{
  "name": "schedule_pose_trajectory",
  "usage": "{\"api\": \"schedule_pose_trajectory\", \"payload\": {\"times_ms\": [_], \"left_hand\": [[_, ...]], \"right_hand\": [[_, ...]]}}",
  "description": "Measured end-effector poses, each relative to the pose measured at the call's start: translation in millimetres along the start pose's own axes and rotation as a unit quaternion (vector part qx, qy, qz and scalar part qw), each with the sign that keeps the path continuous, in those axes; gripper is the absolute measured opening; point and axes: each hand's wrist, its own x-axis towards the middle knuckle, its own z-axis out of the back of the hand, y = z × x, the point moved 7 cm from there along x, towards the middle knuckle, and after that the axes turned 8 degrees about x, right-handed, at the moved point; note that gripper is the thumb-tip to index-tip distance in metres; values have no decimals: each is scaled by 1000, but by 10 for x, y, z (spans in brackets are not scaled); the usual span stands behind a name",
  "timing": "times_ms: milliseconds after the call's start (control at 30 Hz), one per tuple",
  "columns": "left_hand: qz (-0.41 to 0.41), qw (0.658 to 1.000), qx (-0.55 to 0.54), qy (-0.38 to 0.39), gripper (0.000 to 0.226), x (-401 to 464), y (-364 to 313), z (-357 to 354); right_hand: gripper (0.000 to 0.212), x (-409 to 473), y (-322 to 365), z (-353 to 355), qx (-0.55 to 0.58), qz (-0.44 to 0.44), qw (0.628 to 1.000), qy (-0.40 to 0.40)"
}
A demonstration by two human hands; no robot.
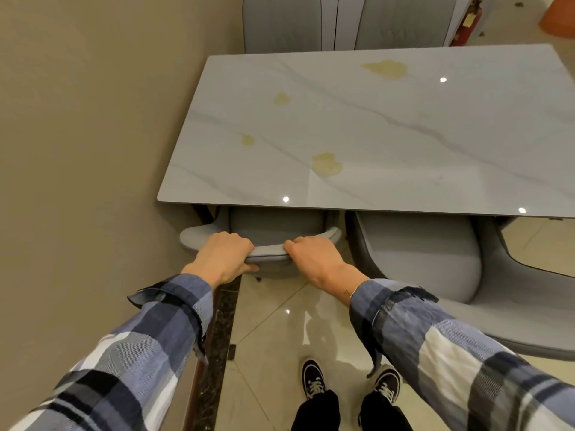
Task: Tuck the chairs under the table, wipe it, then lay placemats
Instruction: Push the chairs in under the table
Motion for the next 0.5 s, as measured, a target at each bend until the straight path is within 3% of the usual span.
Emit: {"api": "schedule_pose_trajectory", "payload": {"times_ms": [133,267,433,500], "left_hand": [[16,1000,-6,20,40,-36,-7,9],[11,999,-30,43,56,38,-295,129],[-75,993,-79,-49,78,288,-1525,599],[-135,984,-110,-41,80,333,-2168,739]], "right_hand": [[24,-46,-96,13,27,-25,999,-18],[41,-329,-471,168,61,-75,995,-28],[50,-1087,-1250,133,54,-165,985,15],[49,-1439,-1578,80,71,-208,975,31]]}}
